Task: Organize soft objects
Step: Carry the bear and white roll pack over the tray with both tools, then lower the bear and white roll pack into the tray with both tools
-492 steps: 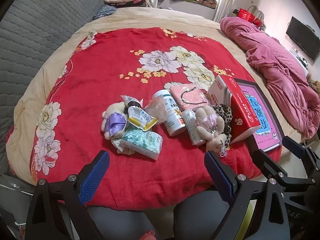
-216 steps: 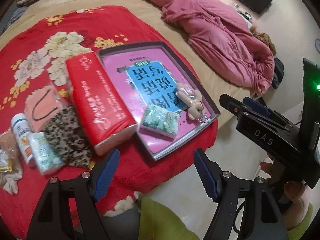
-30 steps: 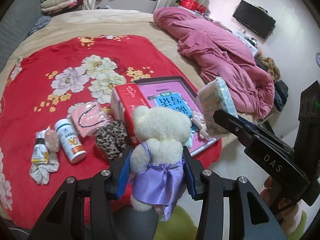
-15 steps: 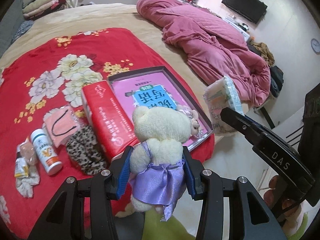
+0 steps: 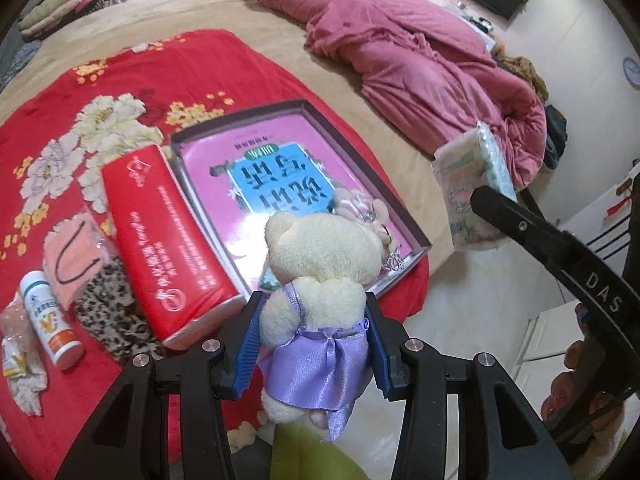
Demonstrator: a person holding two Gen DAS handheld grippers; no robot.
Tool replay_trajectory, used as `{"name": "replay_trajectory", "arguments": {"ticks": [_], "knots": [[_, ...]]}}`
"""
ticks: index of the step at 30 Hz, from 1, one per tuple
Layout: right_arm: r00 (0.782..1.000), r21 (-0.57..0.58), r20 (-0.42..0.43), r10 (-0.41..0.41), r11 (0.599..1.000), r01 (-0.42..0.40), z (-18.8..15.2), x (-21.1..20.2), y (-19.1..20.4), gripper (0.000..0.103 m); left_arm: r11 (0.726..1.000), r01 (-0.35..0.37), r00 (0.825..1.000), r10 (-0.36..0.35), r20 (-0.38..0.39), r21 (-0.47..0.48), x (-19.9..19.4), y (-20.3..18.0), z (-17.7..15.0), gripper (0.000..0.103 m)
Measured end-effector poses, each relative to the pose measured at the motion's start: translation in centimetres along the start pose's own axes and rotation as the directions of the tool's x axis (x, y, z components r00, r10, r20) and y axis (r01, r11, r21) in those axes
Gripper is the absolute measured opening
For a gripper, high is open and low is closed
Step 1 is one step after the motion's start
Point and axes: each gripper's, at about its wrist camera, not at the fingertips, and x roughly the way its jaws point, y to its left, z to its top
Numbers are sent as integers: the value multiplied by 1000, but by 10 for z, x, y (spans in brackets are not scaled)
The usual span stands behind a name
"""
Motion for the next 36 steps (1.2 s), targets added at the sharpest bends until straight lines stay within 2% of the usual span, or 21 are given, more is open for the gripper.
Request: {"name": "replay_trajectory", "arguments": {"ticks": [15,26,31,36], "knots": [[998,26,-64,-22,999,24,-2,34,-23,24,999,-37,987,36,-157,-5,82,-7,-4,48],[992,10,-123,12,1000,-11,-2,61,-23,24,999,-36,981,32,-190,-21,112,0,2,49],[985,4,-170,34,999,-34,-7,76,-21,24,998,-24,980,13,-199,-51,120,7,6,49],[977,-4,-211,40,999,-42,-10,89,-20,24,999,-25,979,16,-202,-42,125,4,6,49]]}}
